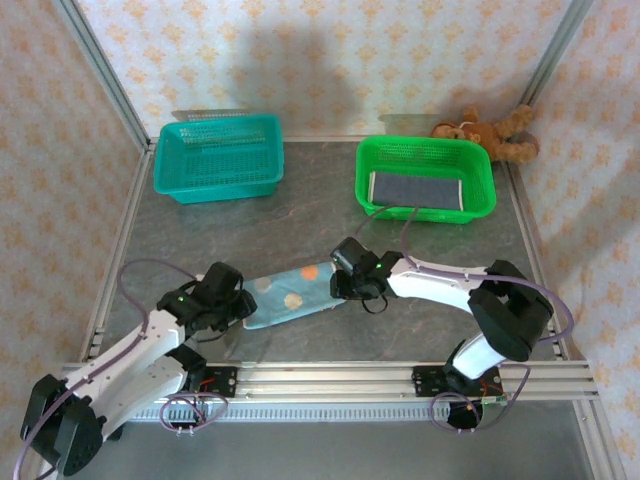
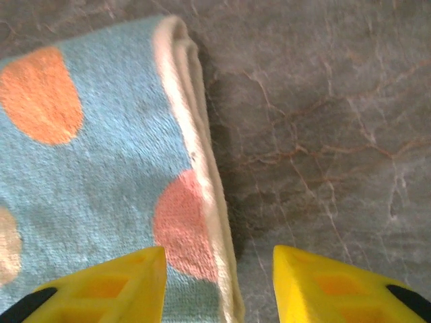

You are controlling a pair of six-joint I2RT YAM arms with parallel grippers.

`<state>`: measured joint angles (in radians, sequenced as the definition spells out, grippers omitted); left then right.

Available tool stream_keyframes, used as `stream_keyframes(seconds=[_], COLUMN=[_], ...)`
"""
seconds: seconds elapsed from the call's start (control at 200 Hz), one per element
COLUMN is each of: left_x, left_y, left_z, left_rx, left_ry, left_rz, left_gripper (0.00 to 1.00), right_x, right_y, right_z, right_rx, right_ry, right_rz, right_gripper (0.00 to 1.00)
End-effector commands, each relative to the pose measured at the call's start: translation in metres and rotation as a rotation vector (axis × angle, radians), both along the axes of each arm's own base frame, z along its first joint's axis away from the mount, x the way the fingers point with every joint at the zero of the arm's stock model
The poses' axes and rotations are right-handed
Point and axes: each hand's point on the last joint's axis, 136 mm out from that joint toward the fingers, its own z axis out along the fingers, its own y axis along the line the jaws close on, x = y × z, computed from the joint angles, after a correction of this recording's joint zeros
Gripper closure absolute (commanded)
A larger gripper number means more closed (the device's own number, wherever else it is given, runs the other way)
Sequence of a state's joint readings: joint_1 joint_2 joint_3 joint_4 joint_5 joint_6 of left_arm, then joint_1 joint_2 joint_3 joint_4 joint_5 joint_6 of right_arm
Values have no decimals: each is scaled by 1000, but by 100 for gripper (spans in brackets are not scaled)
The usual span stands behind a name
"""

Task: Fold and stack the towels

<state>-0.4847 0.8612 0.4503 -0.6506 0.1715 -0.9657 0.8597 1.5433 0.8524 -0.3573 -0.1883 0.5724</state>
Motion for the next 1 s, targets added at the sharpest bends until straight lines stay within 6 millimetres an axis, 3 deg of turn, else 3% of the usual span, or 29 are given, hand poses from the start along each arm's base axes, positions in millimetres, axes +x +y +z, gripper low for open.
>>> stream_keyframes(seconds=[0.0,0.3,0.42,0.57,0.706,0.791,0.871,0.996], left_x=[22,33,30,26,26,26,27,30], left_y=[1,1,6,2,-1,-1,-1,-5], left_z=[5,-17,-25,-38,-42,-42,-42,-38], left_rx=[81,164,192,157,133,134,134,117], left_ry=[-63,-11,11,24,26,28,27,15], left_rz=[-59,-121,-123,-117,-101,-102,-101,-102], left_gripper=[48,44,53,75,77,77,78,78], right_x=[24,32,29,21,11,3,-5,-15], right_y=[14,24,27,32,35,34,34,33], right_z=[10,-4,-12,-22,-34,-43,-54,-65], right_rx=[3,-4,12,25,-14,-85,-113,-123], right_ry=[-100,-93,-71,-49,-41,-46,-40,-18], right_rz=[13,11,11,6,-4,-8,-15,-32], right_gripper=[54,52,46,46,46,50,59,86])
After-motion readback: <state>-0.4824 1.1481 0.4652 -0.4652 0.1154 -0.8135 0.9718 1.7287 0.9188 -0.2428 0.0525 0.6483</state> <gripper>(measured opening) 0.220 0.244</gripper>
